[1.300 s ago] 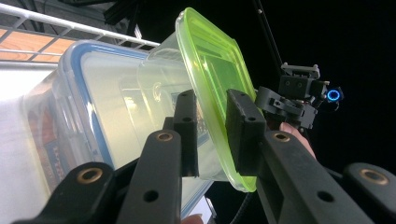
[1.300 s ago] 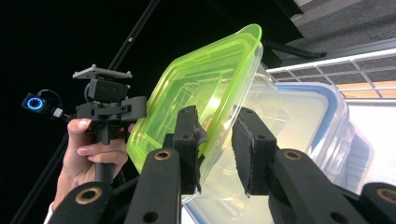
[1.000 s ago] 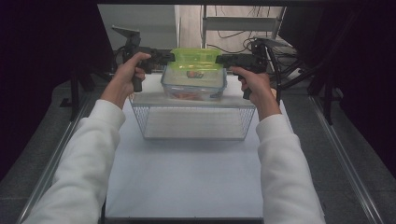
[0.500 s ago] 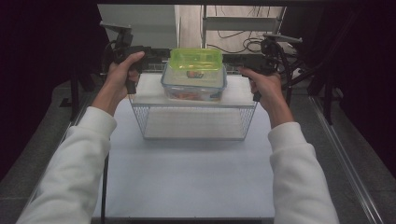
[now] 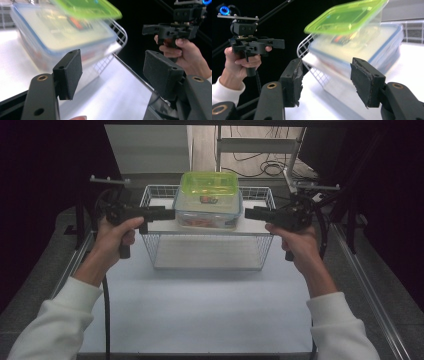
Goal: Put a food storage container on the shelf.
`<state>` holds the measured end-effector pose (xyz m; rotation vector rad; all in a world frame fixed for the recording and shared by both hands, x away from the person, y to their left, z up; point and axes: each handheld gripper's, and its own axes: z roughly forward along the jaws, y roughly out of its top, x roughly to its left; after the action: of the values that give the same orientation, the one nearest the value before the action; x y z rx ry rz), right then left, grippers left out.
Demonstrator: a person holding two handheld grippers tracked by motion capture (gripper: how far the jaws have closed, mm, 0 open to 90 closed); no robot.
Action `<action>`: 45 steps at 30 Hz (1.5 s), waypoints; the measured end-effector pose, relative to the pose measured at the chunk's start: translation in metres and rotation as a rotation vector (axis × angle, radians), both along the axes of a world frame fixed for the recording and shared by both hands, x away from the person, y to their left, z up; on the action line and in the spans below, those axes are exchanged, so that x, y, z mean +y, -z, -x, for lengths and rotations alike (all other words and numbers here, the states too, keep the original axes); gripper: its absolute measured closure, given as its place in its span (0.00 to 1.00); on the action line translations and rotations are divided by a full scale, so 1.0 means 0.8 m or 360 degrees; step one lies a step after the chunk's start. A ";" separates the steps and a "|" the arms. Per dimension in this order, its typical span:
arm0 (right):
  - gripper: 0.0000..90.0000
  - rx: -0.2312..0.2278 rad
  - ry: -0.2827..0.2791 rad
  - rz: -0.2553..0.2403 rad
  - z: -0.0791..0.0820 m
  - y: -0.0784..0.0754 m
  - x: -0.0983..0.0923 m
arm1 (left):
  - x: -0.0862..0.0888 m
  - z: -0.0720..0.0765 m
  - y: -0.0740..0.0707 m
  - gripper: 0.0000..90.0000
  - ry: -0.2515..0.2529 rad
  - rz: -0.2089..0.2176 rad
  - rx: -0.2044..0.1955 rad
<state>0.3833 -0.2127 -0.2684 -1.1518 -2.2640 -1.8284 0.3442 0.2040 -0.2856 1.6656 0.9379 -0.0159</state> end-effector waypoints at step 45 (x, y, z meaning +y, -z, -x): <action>0.40 0.0037 -0.0179 0.0562 0.122 0.249 -0.016 | -0.009 0.127 0.244 0.36 -0.0009 -0.0467 0.0219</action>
<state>0.2854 -0.2253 -0.4678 -1.0456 -2.6498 -1.4067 0.2427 0.1972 -0.4811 1.9518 1.0888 0.0116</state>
